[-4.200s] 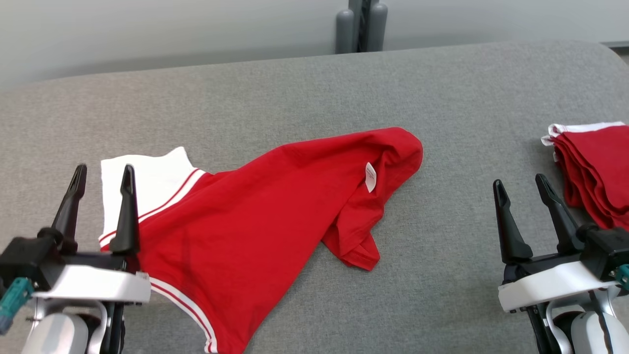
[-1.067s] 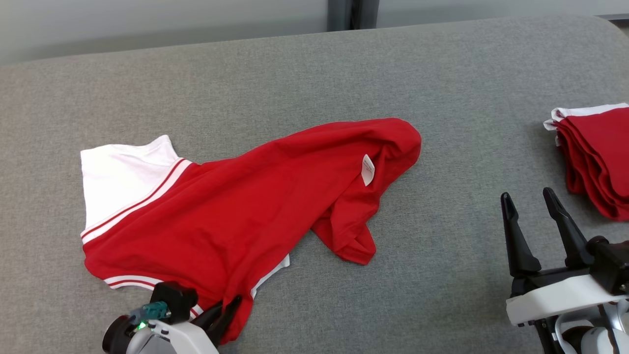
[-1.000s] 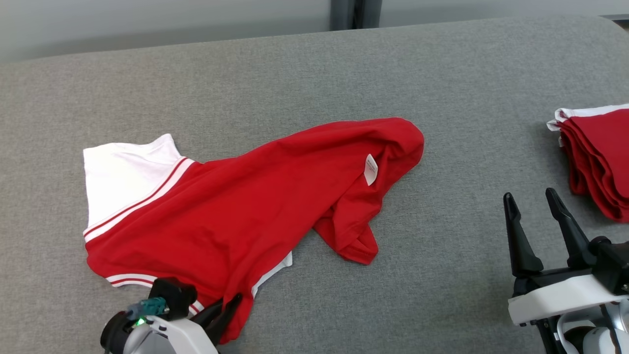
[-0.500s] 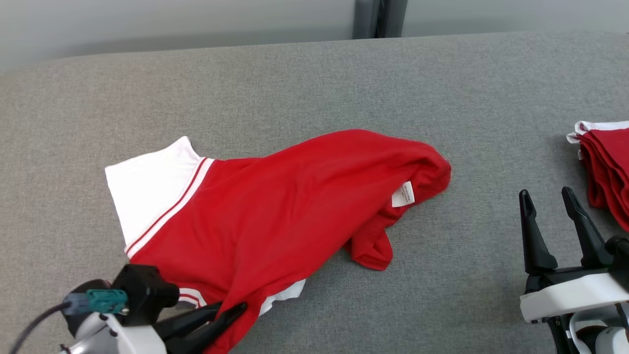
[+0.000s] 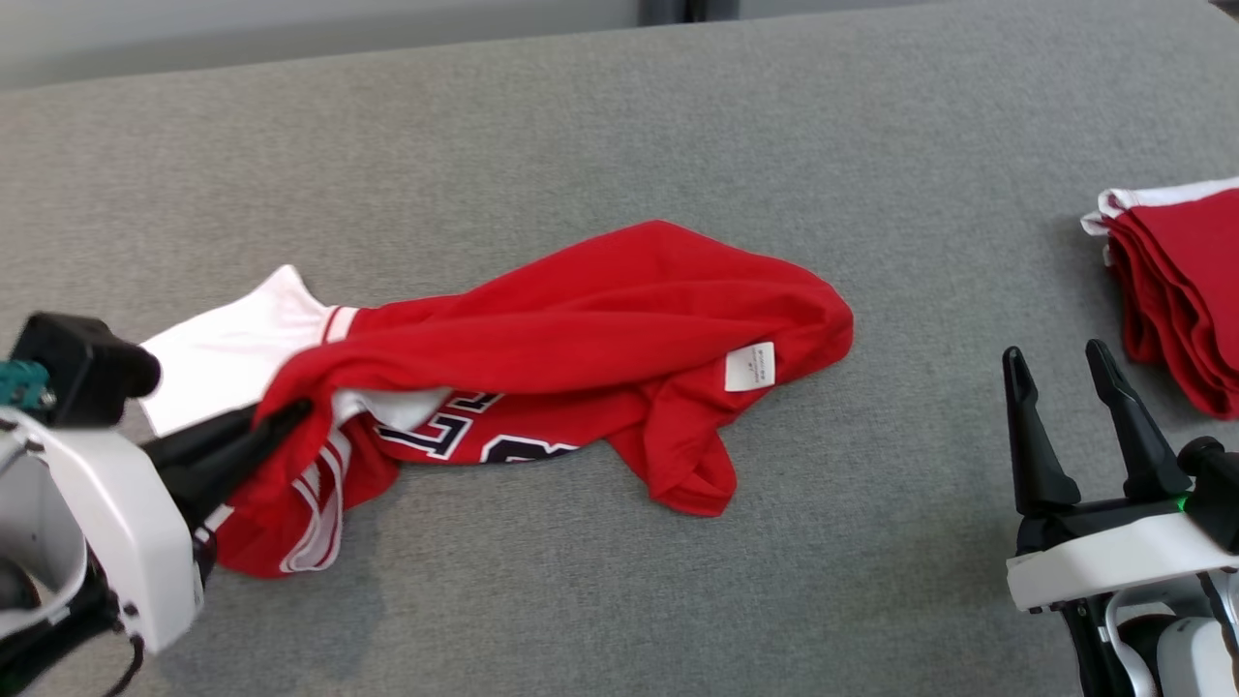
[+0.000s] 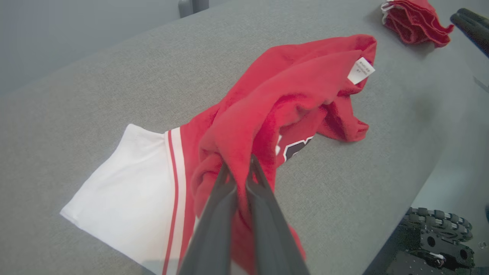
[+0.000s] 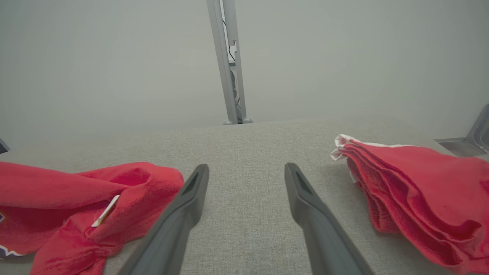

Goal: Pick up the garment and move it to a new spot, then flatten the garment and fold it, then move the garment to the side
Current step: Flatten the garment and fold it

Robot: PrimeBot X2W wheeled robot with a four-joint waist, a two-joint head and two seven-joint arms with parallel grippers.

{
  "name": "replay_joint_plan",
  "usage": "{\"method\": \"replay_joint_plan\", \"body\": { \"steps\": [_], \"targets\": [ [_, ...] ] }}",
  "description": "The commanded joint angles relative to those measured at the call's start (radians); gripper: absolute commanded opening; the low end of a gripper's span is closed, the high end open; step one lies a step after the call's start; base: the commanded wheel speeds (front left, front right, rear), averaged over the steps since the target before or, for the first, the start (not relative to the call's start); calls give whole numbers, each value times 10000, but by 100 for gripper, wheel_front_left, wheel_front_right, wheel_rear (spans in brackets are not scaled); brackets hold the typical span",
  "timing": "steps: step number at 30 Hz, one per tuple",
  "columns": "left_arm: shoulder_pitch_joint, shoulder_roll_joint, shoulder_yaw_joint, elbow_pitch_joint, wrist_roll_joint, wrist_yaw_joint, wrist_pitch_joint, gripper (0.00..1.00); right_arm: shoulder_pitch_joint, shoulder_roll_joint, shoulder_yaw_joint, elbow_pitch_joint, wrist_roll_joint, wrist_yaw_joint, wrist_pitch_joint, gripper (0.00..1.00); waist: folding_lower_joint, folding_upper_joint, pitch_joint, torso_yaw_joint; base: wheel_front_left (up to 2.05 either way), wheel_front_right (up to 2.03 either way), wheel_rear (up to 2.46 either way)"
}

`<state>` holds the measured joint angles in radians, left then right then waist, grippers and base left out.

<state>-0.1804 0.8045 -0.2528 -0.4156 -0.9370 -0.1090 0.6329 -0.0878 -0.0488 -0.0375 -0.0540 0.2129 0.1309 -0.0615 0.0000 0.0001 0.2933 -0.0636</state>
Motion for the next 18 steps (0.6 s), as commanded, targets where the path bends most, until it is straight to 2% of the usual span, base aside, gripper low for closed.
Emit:
{"method": "replay_joint_plan", "body": {
  "steps": [1, 5, 8, 10, 11, 14, 18],
  "targets": [
    [-385, -14, -12, 425, 104, -41, -20, 0, -146, -38, 28, 23, 63, -3, -26, 100, 0, -1, 267, -287, 0, 0, 0],
    [-1316, -240, -201, 1850, 407, -109, -240, 0, -291, -38, 141, 131, 165, -3, -103, 100, 0, -1, 593, -597, 0, 0, 0],
    [-2013, -554, -431, 3156, 862, -149, -816, 0, -379, -40, 246, 257, 261, -3, -211, 100, 0, -1, 850, -813, 0, 0, 0],
    [-2296, -676, -444, 3704, 1071, -156, -1200, 75, -450, -37, 300, 305, 294, -3, -269, 100, 0, -1, 957, -871, 0, 0, 0],
    [-2423, -747, -439, 3964, 1218, -161, -1445, 100, -460, -40, 290, 331, 310, -3, -302, 100, 0, -1, 1000, -880, 0, 0, 0],
    [-2667, -1015, -377, 4597, 1532, -142, -2209, 100, -505, -38, 294, 397, 333, -3, -349, 100, 0, -1, 1086, -859, 0, 0, 0],
    [-2919, -1501, -62, 5180, 1941, 181, -3608, 100, -597, -40, 324, 442, 335, -3, -425, 100, 0, -1, 1119, -746, 0, 0, 0]
  ]
}}
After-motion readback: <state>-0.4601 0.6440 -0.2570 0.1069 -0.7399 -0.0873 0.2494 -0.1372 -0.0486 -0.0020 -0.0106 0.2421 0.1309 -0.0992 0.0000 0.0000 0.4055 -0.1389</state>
